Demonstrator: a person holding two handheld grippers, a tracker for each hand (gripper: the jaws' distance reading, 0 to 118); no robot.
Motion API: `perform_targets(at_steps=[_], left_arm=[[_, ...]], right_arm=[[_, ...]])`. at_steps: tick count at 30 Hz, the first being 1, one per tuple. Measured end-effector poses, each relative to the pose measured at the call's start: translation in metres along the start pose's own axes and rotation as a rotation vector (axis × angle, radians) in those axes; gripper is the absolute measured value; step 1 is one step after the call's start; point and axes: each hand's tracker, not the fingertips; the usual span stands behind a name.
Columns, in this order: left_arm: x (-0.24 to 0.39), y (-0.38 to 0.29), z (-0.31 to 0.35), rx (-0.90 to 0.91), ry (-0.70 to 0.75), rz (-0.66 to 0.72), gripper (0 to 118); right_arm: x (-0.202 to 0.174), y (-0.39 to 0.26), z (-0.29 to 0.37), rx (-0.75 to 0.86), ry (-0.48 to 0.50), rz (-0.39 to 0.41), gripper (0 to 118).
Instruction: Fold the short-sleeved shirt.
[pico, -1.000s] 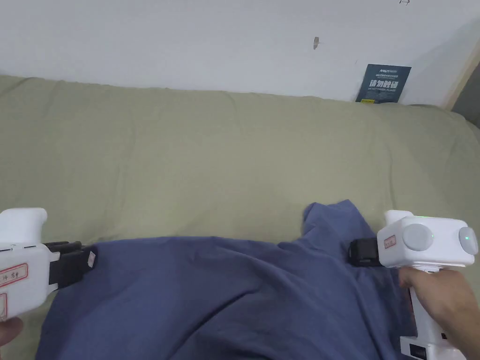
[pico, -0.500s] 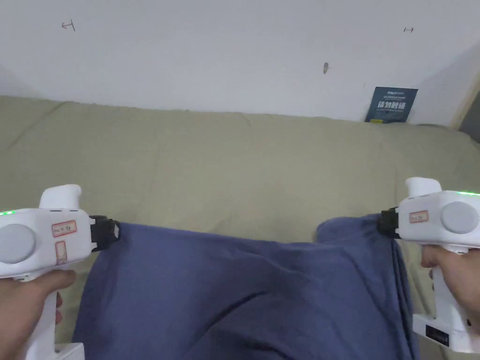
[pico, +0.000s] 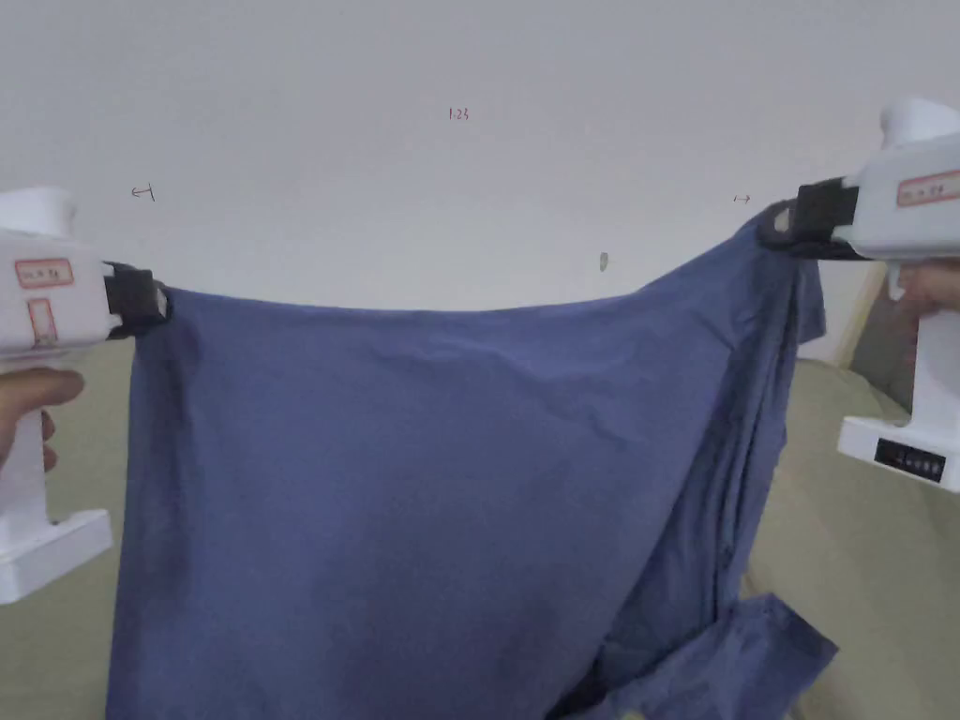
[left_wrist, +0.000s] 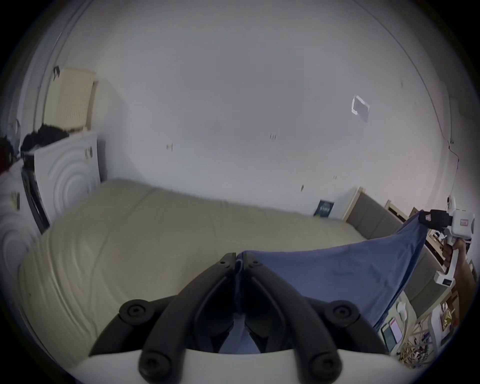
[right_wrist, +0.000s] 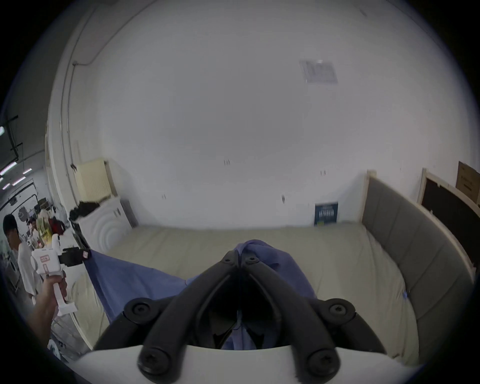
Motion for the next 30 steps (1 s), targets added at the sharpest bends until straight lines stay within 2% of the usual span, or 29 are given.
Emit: perform_targets(at_steps=[5,8,12,14,18,24,28,30], left_arm=[[0.015,0.081,-0.005,0.109,0.023,-0.037,5],[0.020,0.128,-0.009,0.184,0.030,0.005,5],[0.029,0.169,-0.014,0.237,0.051,0.025,5],[0.033,0.176,-0.019,0.246,0.062,0.022,5],[0.033,0.163,-0.043,0.236,0.070,0.034,5],[0.017,0.098,-0.086,0.195,0.090,0.064,5],[0.007,0.062,-0.103,0.171,0.077,0.083,5],[0.005,0.043,-0.112,0.136,0.082,0.081,5]], right_arm=[[-0.011,0.085,-0.014,0.150,-0.022,0.056,1],[-0.016,0.128,-0.027,0.229,-0.044,0.091,1],[-0.015,0.165,-0.041,0.300,-0.058,0.037,1],[-0.016,0.170,-0.045,0.311,-0.069,0.037,1],[-0.008,0.151,-0.058,0.315,-0.065,0.011,1],[0.013,0.093,-0.075,0.296,-0.067,-0.032,1],[0.025,0.063,-0.078,0.274,-0.043,-0.094,1],[0.028,0.052,-0.079,0.250,-0.053,-0.095,1]])
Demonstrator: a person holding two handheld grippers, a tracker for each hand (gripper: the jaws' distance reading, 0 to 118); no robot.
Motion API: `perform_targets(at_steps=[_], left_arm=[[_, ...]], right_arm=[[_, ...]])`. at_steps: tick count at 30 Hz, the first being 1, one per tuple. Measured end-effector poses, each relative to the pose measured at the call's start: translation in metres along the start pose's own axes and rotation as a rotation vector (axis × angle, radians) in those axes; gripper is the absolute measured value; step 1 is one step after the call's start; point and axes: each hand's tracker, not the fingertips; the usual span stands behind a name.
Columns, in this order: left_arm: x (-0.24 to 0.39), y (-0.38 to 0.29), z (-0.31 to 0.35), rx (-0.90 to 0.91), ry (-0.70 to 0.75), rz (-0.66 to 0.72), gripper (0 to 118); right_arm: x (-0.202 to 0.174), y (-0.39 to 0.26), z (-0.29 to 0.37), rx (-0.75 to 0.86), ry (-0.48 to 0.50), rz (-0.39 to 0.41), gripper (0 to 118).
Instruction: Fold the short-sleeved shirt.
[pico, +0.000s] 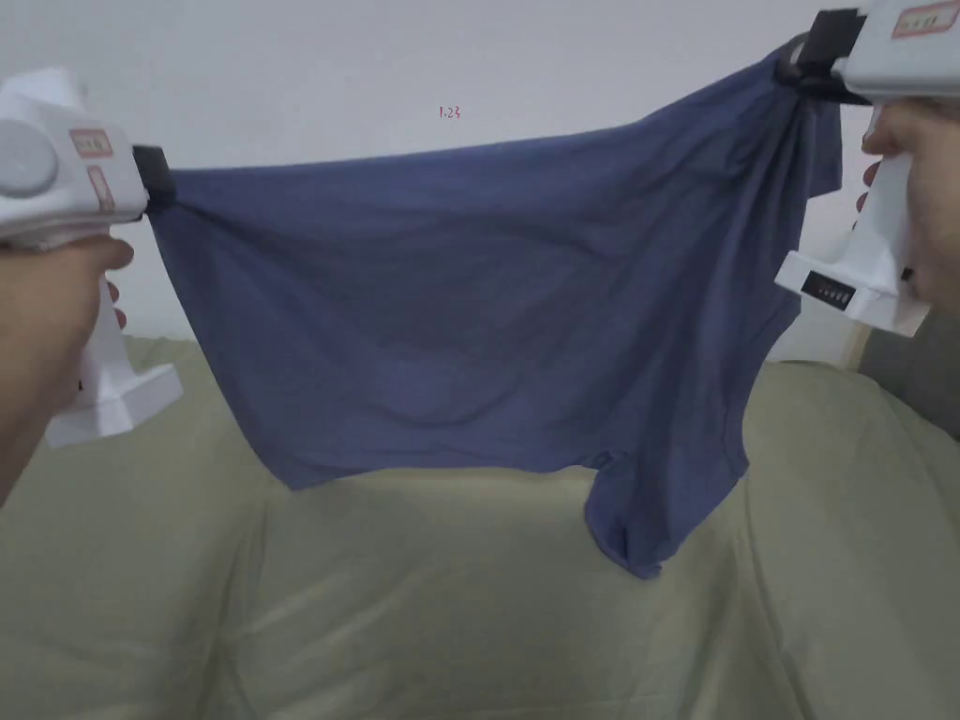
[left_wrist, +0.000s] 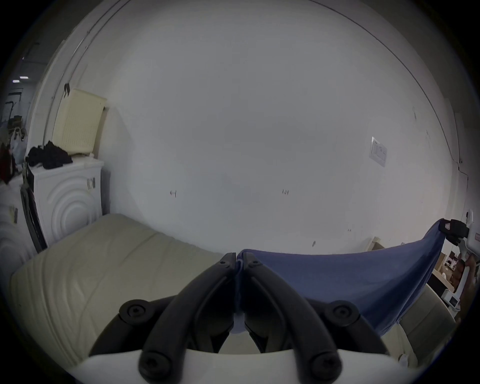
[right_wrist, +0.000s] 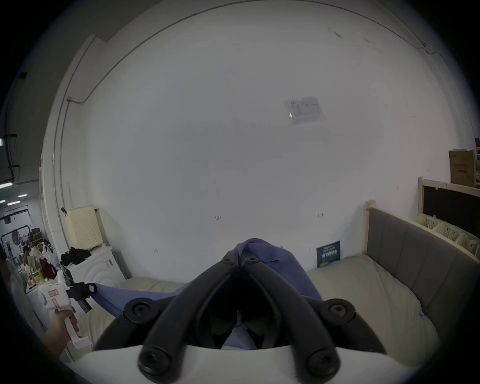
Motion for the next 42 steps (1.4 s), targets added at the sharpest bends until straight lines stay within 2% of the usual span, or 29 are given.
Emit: perform_targets(at_steps=[5,10,19,23,25,29,33,36,37,39,40,42], left_arm=[[-0.010,-0.039,0.000,-0.036,-0.011,0.042,5],[-0.018,-0.063,0.039,-0.043,-0.044,0.076,5],[-0.038,-0.142,0.187,-0.101,-0.118,0.068,5],[-0.050,-0.198,0.249,-0.197,-0.120,0.103,5],[-0.055,-0.232,0.277,-0.205,-0.106,0.100,5],[-0.063,-0.292,0.315,-0.284,-0.061,0.091,5],[-0.075,-0.346,0.336,-0.398,-0.018,0.191,5],[-0.090,-0.369,0.336,-0.427,0.020,0.179,5],[-0.094,-0.373,0.335,-0.460,-0.006,0.198,5],[-0.097,-0.375,0.337,-0.468,-0.009,0.208,6],[-0.098,-0.375,0.336,-0.467,-0.026,0.189,22],[-0.093,-0.373,0.340,-0.452,-0.010,0.141,103]], right_arm=[[0.008,-0.024,0.009,-0.055,-0.014,0.001,1],[0.009,-0.044,0.050,-0.076,0.002,0.019,1],[-0.001,-0.122,0.210,-0.145,0.060,0.035,1],[0.002,-0.189,0.278,-0.236,0.066,-0.032,1],[0.002,-0.232,0.309,-0.297,0.035,-0.015,1],[0.009,-0.320,0.351,-0.465,0.000,-0.034,1],[0.029,-0.399,0.368,-0.600,-0.088,-0.042,1],[0.044,-0.428,0.375,-0.670,-0.165,-0.056,2],[0.047,-0.434,0.375,-0.688,-0.188,-0.051,2],[0.053,-0.439,0.374,-0.686,-0.175,-0.076,4],[0.053,-0.440,0.372,-0.687,-0.169,-0.078,22],[0.048,-0.440,0.371,-0.673,-0.173,-0.056,98]])
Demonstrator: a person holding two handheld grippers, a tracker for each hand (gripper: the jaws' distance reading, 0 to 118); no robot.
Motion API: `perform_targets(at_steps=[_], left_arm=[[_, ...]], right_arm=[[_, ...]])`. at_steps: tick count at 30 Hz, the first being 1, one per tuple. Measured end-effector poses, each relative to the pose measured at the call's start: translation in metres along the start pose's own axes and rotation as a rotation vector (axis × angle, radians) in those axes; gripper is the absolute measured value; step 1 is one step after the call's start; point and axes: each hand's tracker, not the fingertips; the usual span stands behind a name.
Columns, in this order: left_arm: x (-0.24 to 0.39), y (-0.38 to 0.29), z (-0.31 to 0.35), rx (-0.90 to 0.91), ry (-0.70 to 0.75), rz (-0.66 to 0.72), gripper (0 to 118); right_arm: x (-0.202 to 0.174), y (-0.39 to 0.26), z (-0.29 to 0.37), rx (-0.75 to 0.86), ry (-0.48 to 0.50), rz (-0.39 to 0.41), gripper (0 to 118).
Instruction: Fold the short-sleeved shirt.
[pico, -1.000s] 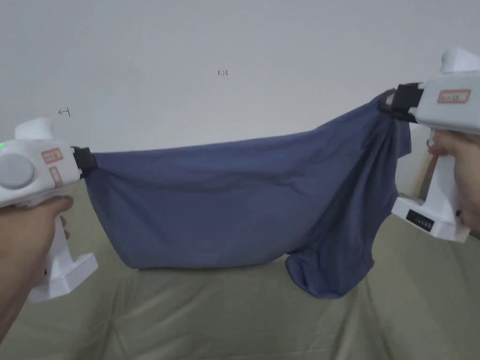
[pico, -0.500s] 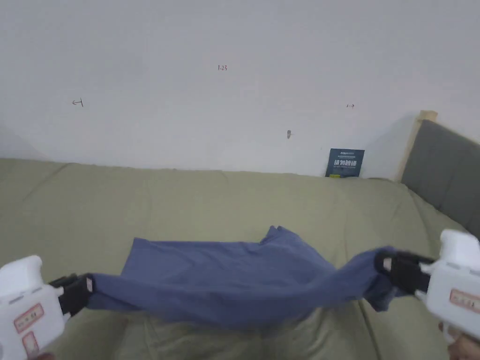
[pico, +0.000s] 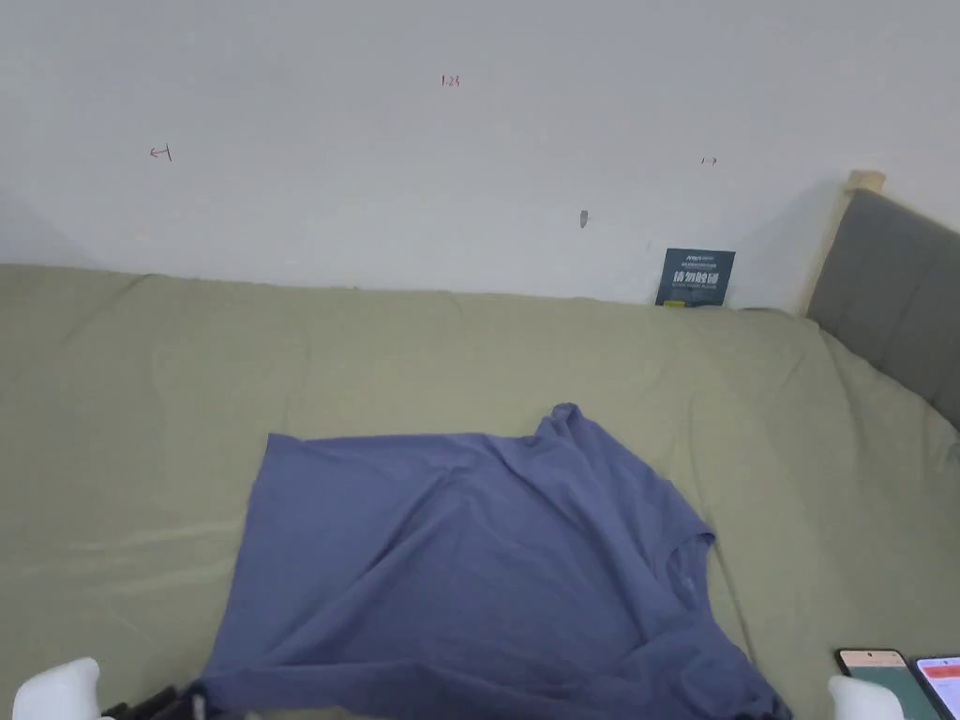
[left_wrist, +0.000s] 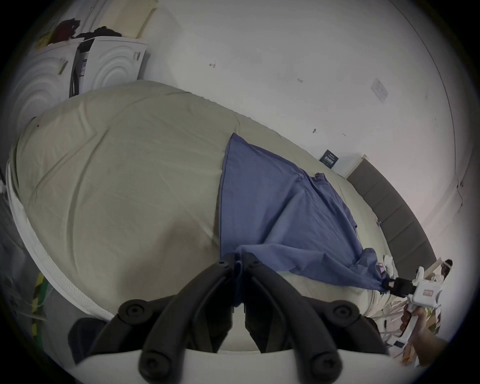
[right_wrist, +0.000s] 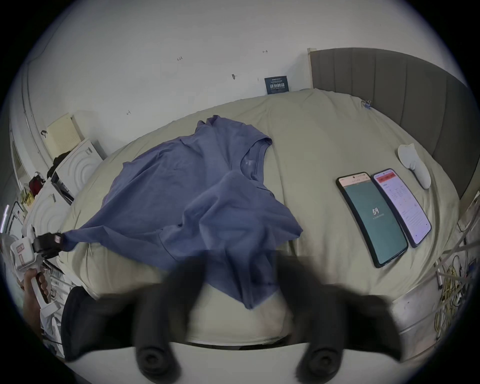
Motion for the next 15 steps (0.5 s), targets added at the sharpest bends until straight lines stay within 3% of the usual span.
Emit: perform_targets(at_steps=[1,8,11,12,13,15], left_arm=[[0.001,0.002,0.004,-0.006,0.010,-0.029,118],[0.018,-0.011,0.068,0.009,-0.050,-0.129,118],[0.025,-0.024,0.075,-0.081,0.059,-0.205,117],[0.018,-0.025,0.069,-0.095,0.083,-0.220,113],[0.015,-0.026,0.067,-0.120,0.079,-0.227,91],[0.010,-0.028,0.053,-0.186,0.089,-0.221,3]], right_arm=[[0.000,0.001,0.006,0.002,0.000,-0.001,118],[-0.031,-0.014,0.073,0.132,0.130,-0.003,118],[-0.041,-0.030,0.088,0.100,0.110,0.028,117],[-0.040,-0.034,0.090,0.095,0.123,0.037,111],[-0.041,-0.035,0.092,0.093,0.115,0.041,84],[-0.043,-0.033,0.089,0.089,0.011,0.097,12]])
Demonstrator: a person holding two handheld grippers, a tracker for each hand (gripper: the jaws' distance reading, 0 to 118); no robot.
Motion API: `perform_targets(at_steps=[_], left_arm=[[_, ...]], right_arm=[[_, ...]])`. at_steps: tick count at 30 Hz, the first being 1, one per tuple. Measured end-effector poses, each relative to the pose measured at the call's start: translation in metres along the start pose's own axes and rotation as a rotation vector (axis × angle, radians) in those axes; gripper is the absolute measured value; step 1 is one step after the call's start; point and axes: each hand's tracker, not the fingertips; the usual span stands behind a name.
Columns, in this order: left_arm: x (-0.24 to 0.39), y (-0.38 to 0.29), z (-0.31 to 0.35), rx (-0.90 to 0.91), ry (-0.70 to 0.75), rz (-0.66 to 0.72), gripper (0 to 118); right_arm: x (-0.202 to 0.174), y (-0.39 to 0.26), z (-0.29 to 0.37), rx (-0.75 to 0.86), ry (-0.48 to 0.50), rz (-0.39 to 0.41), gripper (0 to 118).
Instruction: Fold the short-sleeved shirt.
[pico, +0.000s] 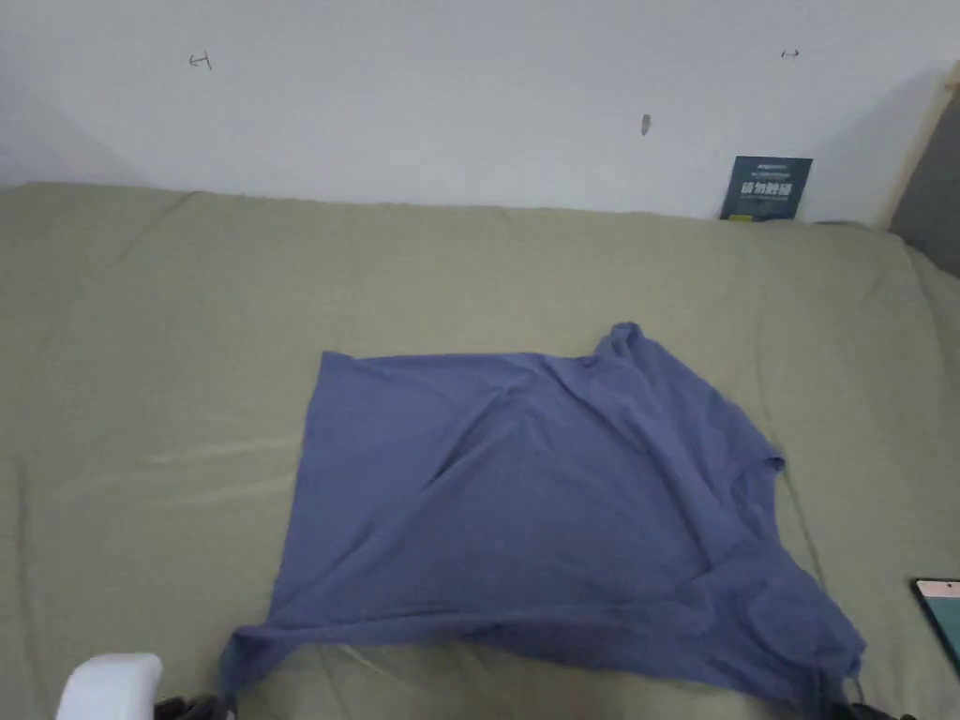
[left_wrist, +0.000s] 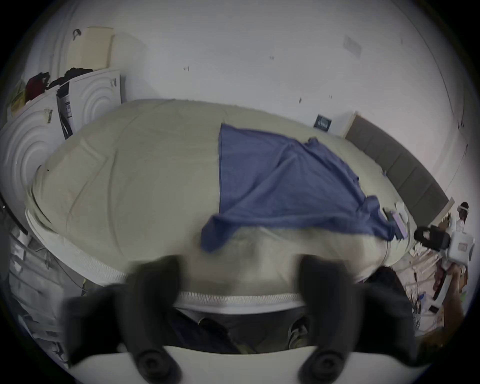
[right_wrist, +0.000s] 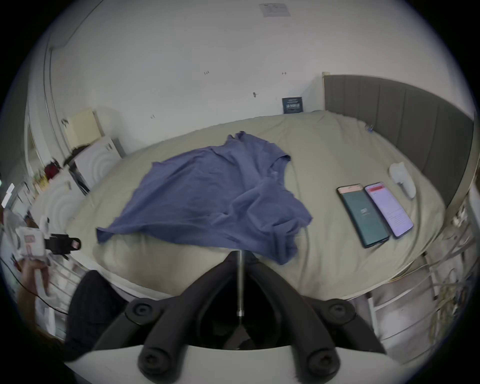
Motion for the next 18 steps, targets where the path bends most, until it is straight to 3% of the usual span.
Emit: perform_targets(at_steps=[1,4,5,6,7,8,9,13,15,16,17,18], left_arm=[[-0.004,0.000,-0.006,0.006,0.038,0.015,4],[-0.008,0.001,-0.017,-0.003,0.039,0.010,4],[-0.001,-0.003,-0.016,-0.003,0.065,-0.013,19],[-0.001,-0.003,-0.020,-0.004,0.101,-0.036,60],[0.000,-0.001,-0.028,-0.019,0.141,-0.067,116],[-0.003,0.002,-0.038,-0.038,0.151,-0.094,118],[-0.003,0.003,-0.045,0.040,0.157,-0.115,116],[-0.004,0.022,-0.071,0.008,0.203,-0.132,116],[-0.003,0.031,-0.084,0.003,0.212,-0.136,105],[-0.002,0.034,-0.086,0.007,0.216,-0.136,74],[-0.002,0.037,-0.083,0.016,0.196,-0.128,35],[-0.001,0.039,-0.085,0.013,0.151,-0.127,8]], right_arm=[[0.003,-0.002,-0.002,0.012,-0.023,0.018,0],[0.014,-0.001,-0.007,-0.001,0.023,-0.079,0],[0.018,-0.003,-0.007,0.006,0.013,-0.091,0],[0.022,-0.005,-0.007,-0.002,0.009,-0.096,0],[0.025,-0.005,-0.009,-0.012,0.012,-0.099,0],[0.026,-0.005,-0.009,-0.011,0.013,-0.107,0],[0.028,-0.006,-0.009,-0.013,0.016,-0.118,0],[0.030,-0.008,-0.010,-0.024,0.024,-0.137,0],[0.030,-0.008,-0.010,-0.026,0.027,-0.143,0],[0.030,-0.008,-0.010,-0.027,0.028,-0.144,0],[0.029,-0.008,-0.010,-0.028,0.027,-0.144,0],[0.029,-0.008,-0.011,-0.029,0.025,-0.143,0]])
